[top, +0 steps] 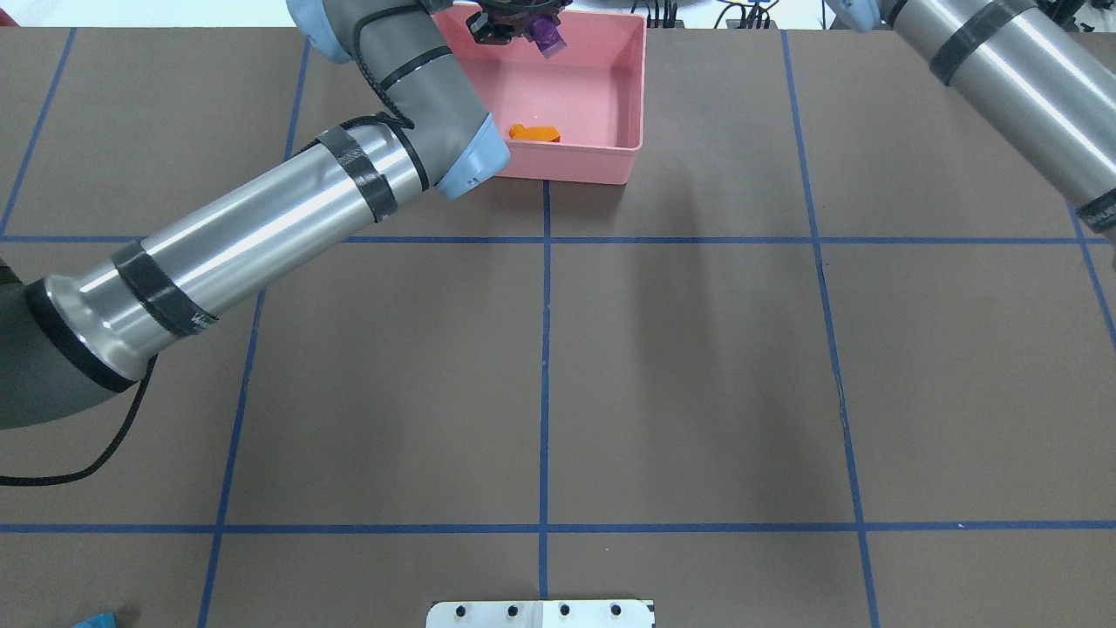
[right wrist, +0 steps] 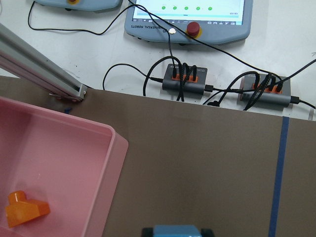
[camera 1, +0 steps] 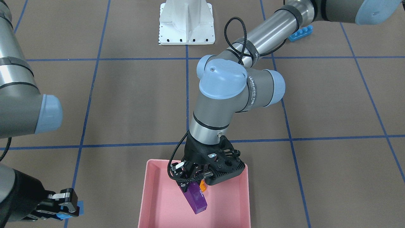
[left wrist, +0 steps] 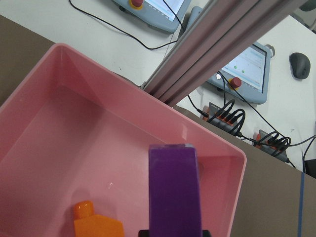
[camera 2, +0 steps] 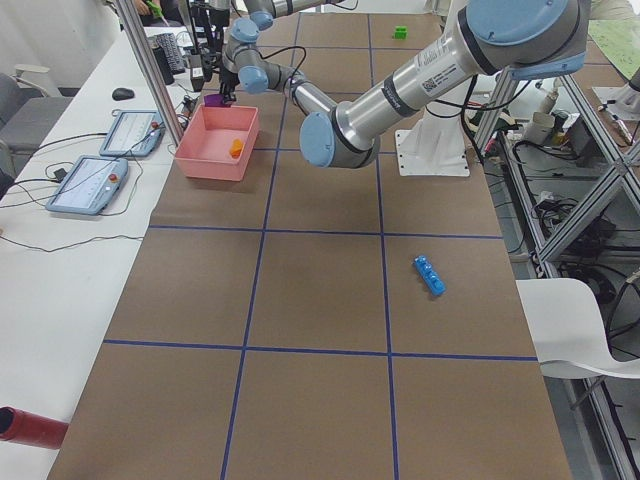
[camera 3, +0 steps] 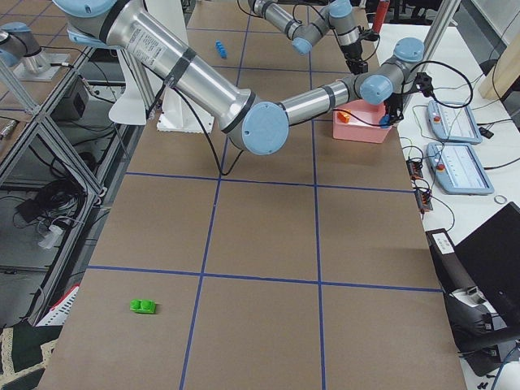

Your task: Put all blocks into box

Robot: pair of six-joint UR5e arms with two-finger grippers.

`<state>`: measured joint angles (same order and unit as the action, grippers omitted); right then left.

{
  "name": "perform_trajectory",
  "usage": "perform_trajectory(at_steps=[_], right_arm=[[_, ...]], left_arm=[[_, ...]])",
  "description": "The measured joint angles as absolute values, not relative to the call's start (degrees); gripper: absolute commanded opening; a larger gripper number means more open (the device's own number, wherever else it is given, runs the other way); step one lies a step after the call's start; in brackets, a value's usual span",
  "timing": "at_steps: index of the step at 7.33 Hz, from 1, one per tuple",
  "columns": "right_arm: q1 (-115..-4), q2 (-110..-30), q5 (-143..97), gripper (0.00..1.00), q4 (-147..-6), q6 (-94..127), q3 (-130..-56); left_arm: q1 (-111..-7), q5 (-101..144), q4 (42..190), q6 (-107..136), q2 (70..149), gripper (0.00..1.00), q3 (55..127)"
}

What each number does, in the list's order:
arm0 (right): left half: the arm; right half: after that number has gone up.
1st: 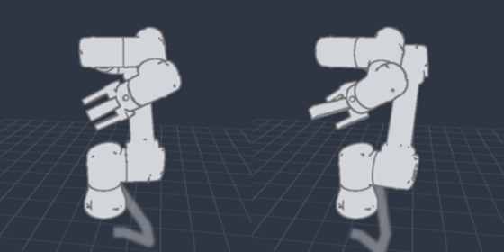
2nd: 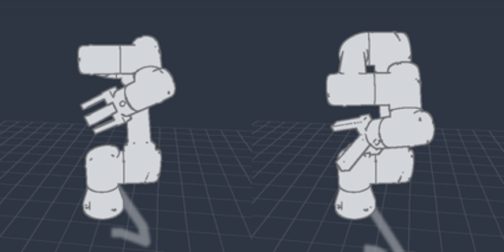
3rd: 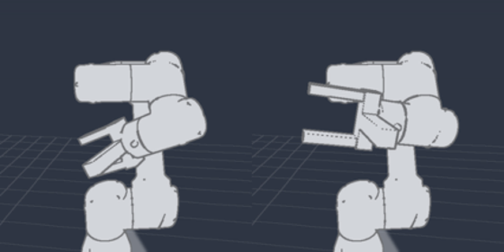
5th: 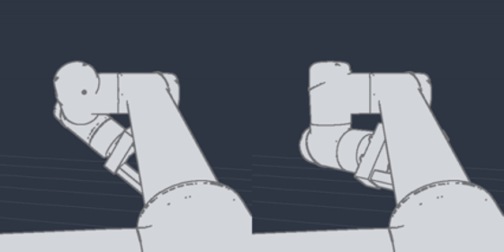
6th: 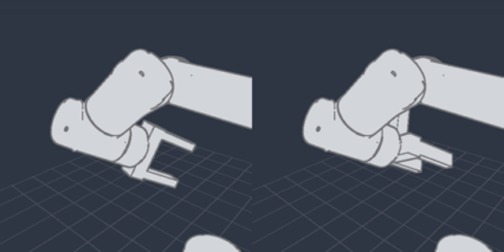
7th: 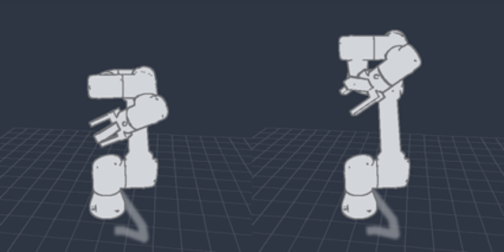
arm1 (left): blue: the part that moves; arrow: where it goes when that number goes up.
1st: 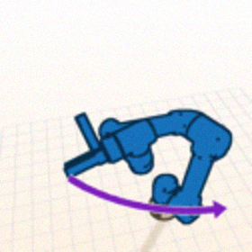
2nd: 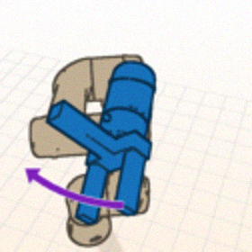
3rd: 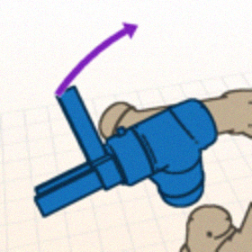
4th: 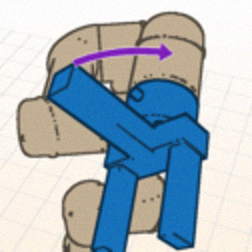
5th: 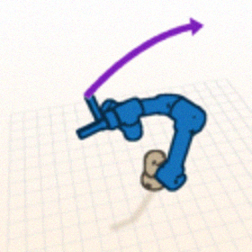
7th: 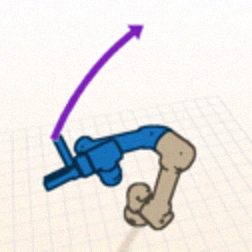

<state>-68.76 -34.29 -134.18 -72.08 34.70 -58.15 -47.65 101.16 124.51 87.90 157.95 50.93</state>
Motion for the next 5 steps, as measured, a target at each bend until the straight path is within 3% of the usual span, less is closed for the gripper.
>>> perform_trajectory(at_steps=[1, 3, 5], right_arm=[[-69.8, -34.6, -136.88, 0.0, -75.65, 34.49, -61.73], [-68.79, -33.39, -138.59, 0.0, -79.57, 35.6, -64.67], [-64.79, -30.86, -134.76, 0.0, -80.13, 40.14, -64.69]], left_arm=[[-47.51, 98.62, 127.8, 88.07, 158.86, 0.99, 46.65], [-46.93, 97.42, 130.51, 87.55, 159.3, 1.0, 44.21], [-49.73, 106.75, 126.2, 83.64, 154.97, 1.0, 52.24]])
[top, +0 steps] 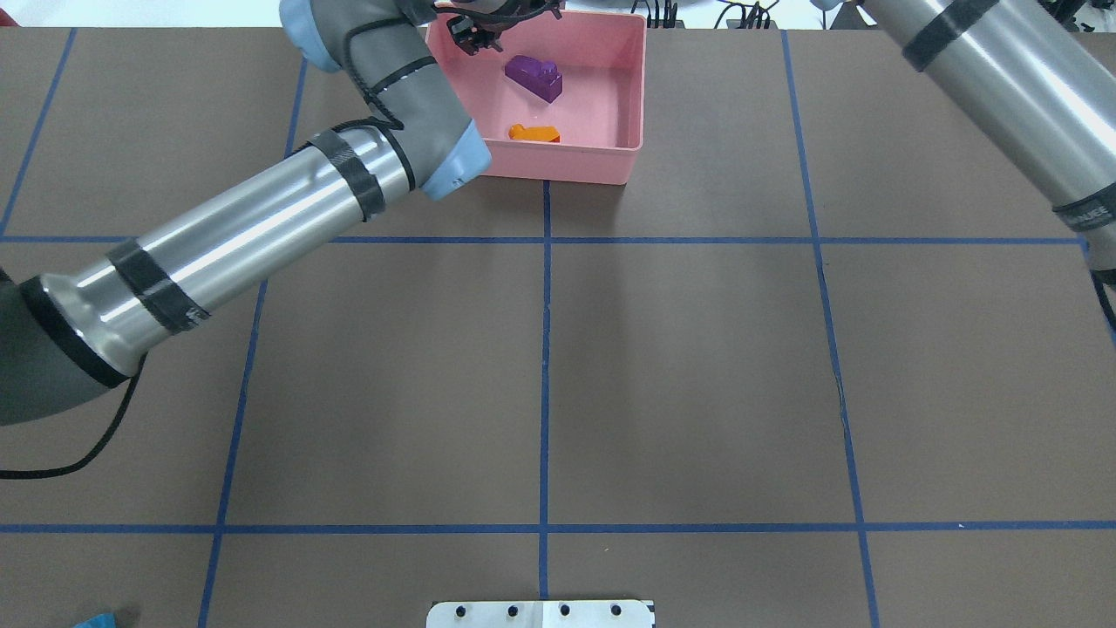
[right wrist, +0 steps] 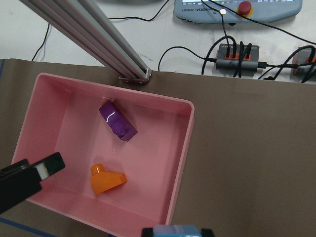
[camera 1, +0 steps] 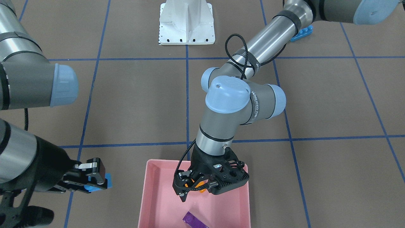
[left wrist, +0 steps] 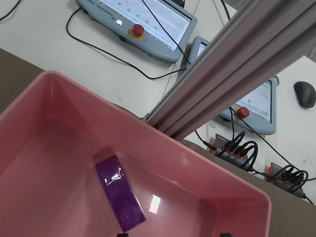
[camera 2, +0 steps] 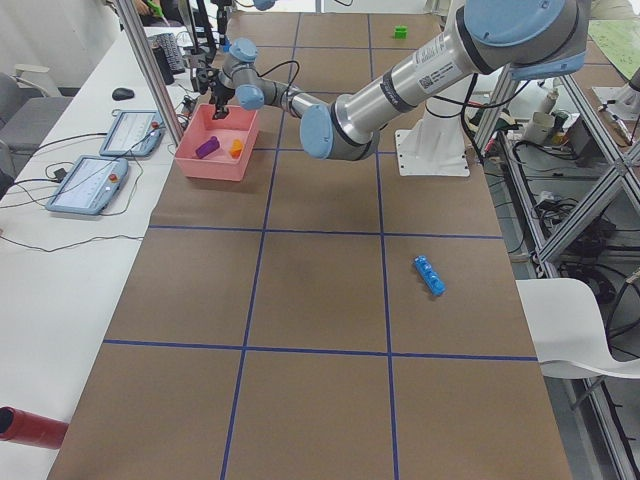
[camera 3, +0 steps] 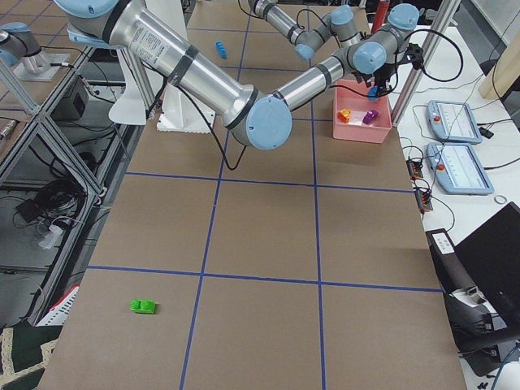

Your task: Put all blocks into box

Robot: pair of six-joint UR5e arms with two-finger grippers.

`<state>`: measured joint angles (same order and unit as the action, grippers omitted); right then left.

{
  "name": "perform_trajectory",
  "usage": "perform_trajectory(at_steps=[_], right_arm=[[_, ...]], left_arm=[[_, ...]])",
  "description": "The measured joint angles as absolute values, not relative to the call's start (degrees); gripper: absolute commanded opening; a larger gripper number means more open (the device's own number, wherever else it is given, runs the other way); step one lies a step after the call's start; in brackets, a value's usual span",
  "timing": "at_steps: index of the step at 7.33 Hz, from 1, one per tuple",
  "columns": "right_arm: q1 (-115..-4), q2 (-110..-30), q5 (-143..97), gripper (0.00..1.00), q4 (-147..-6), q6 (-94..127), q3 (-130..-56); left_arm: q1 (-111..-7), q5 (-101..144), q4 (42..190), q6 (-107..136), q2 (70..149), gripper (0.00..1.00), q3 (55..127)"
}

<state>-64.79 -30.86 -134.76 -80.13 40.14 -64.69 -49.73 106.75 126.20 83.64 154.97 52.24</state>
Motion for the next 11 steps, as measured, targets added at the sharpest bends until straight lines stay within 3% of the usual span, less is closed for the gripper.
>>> perform_trajectory(at_steps=[3, 5, 6, 7, 8, 11], right_arm=[[-55.8, -26.03, -119.2, 0.0, -77.4, 48.93, -62.39], [-50.65, -24.79, -108.17, 0.0, -69.05, 53.08, -56.77], [-48.75, -24.57, -104.61, 0.1, -64.93, 53.7, -53.97], [-47.28, -24.52, -102.07, 0.72, -62.61, 53.91, -52.44], [-46.31, -24.48, -100.55, 0.97, -61.66, 53.97, -51.82], [-45.68, -24.44, -99.69, 0.99, -61.34, 54.3, -51.75]], left_arm=[[-61.69, 125.2, 117.49, 71.36, 138.14, 1.0, 71.31], [-69.0, 131.78, 115.97, 58.25, 122.4, 1.0, 83.33], [-70.24, 132.75, 115.82, 52.99, 112.27, 1.0, 90.91], [-70.46, 133.08, 115.8, 50.13, 103.64, 1.0, 97.77], [-69.86, 133.19, 115.82, 48.59, 96.25, 1.0, 103.99], [-62.31, 132.28, 116.04, 42.88, 76.51, 1.0, 119.17]])
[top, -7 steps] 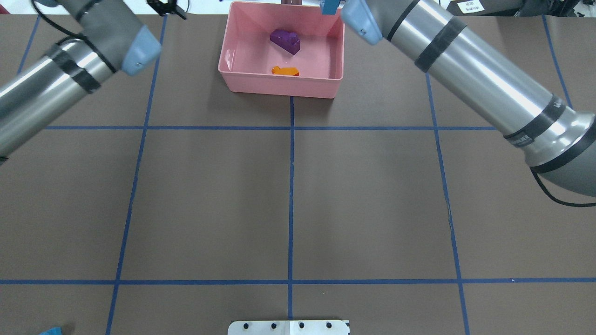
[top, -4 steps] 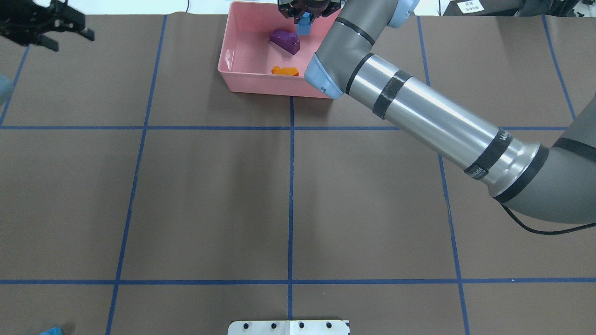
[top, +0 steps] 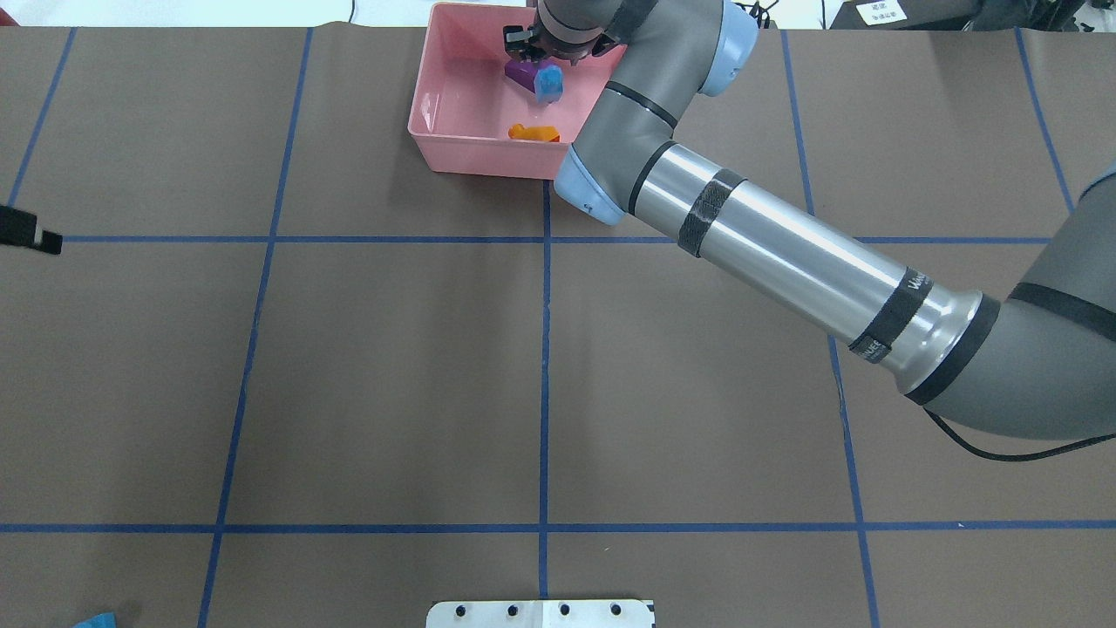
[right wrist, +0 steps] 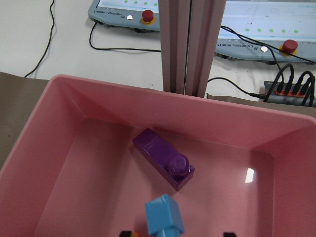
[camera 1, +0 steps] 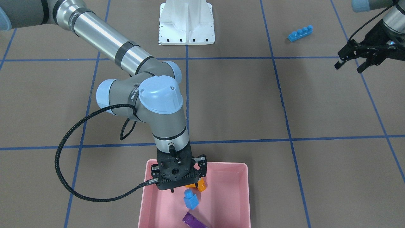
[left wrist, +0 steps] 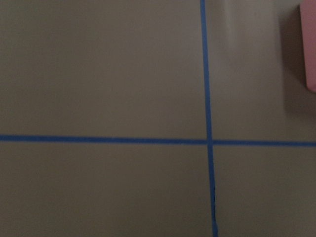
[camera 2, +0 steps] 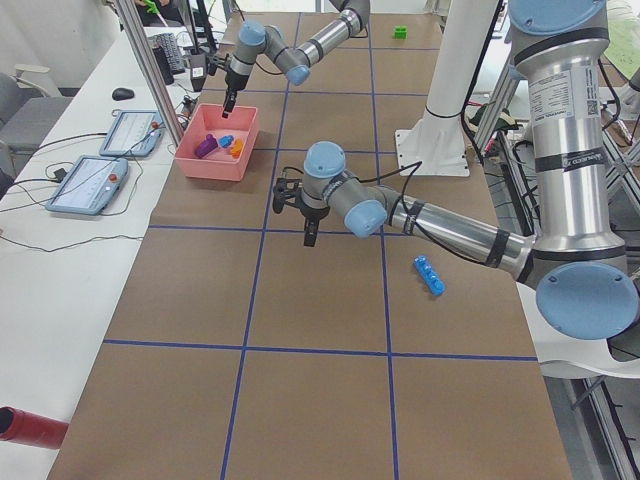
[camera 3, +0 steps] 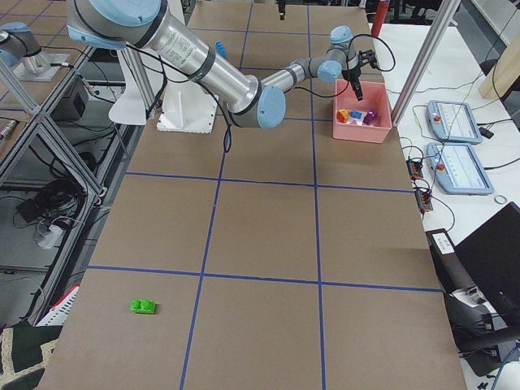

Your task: Put all blocks into box

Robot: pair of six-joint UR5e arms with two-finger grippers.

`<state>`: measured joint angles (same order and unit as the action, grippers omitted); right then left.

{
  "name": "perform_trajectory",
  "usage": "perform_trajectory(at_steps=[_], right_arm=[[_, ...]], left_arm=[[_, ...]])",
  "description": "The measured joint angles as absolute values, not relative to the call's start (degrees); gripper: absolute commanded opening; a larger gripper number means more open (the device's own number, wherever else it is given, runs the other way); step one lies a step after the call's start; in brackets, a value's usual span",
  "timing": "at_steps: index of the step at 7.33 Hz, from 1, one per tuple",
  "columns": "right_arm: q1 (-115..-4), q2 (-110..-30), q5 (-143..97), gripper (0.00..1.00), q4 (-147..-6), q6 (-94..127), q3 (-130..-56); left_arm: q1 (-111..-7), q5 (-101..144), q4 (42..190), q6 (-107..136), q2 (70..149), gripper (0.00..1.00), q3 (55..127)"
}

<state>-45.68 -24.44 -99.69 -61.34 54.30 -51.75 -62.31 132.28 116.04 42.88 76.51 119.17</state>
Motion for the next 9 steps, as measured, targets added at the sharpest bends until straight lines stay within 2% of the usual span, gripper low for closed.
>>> perform_trajectory(at_steps=[2, 4, 7, 9], right_arm=[[-46.66, -24.15, -101.7, 0.99, -61.43, 54.87, -52.44], [-50.08, -25.01, -109.59, 0.99, -64.38, 54.81, -55.44], [-55.31, -31.75, -117.55, 0.99, -76.52, 52.79, -68.66], [-57.81, -36.63, -120.69, 0.99, -82.01, 49.02, -74.89]], left_arm=[[-52.53, 127.53, 117.26, 41.12, 66.91, 1.0, 126.04], [-41.21, 120.38, 118.75, 40.63, 62.59, 1.0, 129.03], [-23.99, 109.49, 119.03, 40.6, 60.49, 1.0, 129.74], [-16.45, 106.94, 118.95, 40.61, 59.04, 1.0, 129.68]])
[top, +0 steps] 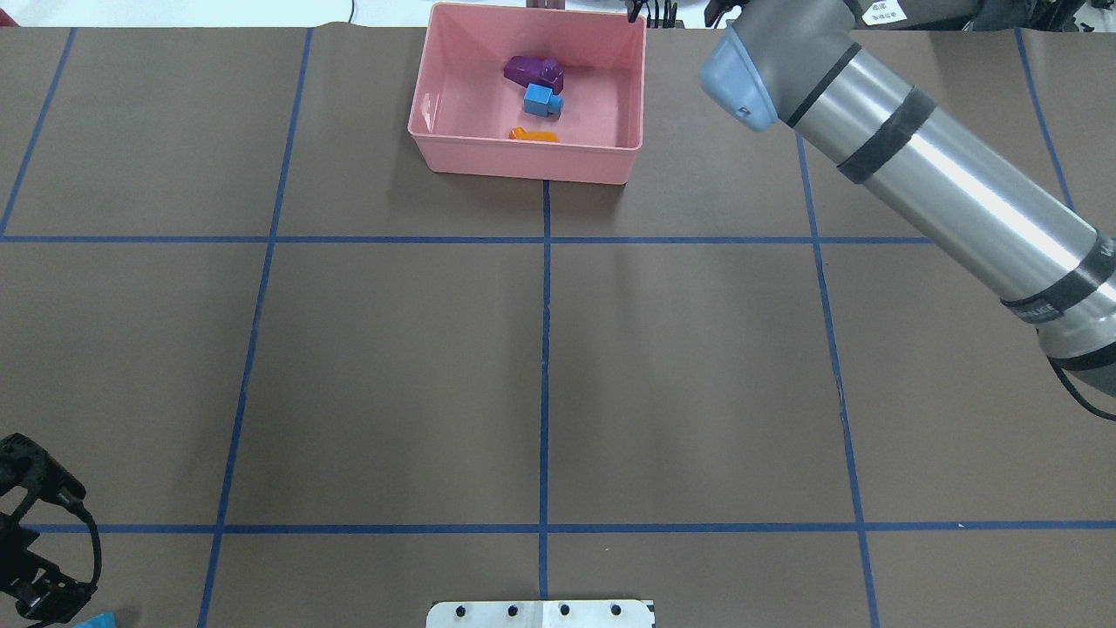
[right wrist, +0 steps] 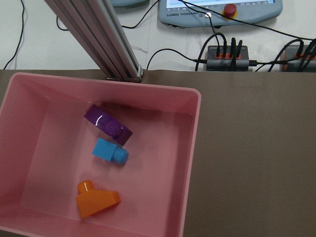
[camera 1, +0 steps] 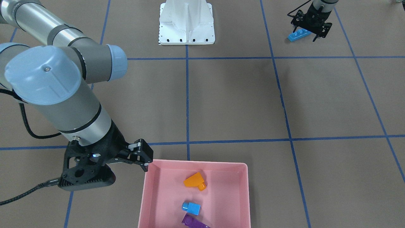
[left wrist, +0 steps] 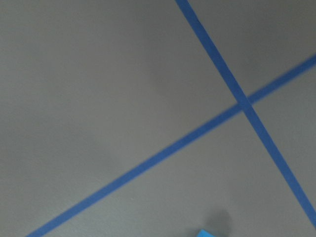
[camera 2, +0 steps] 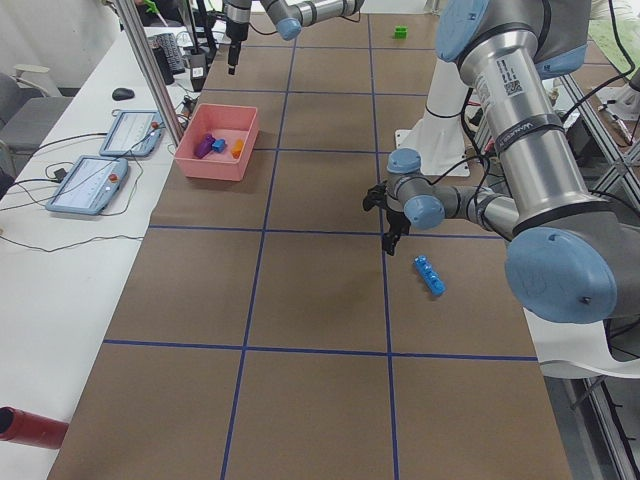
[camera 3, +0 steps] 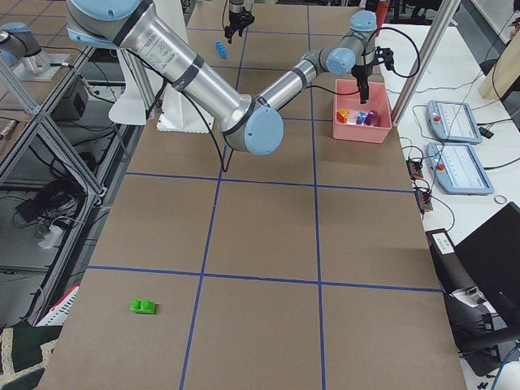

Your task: Put all blocks into box

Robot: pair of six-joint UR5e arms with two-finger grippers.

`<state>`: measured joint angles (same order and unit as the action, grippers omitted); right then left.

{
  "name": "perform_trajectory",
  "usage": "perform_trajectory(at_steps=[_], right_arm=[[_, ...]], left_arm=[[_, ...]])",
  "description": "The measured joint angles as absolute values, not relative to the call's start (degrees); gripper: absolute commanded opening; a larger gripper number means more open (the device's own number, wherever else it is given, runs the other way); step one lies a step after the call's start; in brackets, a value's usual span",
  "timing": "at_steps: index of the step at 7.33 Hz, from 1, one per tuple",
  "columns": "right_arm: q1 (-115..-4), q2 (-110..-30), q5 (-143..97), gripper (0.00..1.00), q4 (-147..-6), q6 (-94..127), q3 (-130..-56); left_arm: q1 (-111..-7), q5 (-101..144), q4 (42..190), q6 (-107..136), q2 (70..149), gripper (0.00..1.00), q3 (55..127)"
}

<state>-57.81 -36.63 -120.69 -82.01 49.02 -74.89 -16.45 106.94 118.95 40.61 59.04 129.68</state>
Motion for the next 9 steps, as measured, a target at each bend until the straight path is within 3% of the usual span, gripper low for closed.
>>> perform_trajectory(at_steps=[6, 9], right_arm=[[-61.87, -48.74, -123.77, 0.99, -111.43, 33.46, -99.7], [-63.3, -54.05, -125.6, 0.99, -115.64, 31.02, -102.53]], left_arm=[[-6.01, 102.25, 118.66, 41.81, 57.41, 1.0, 127.0], [-3.45, 102.13, 118.71, 42.41, 57.66, 1.0, 125.81]])
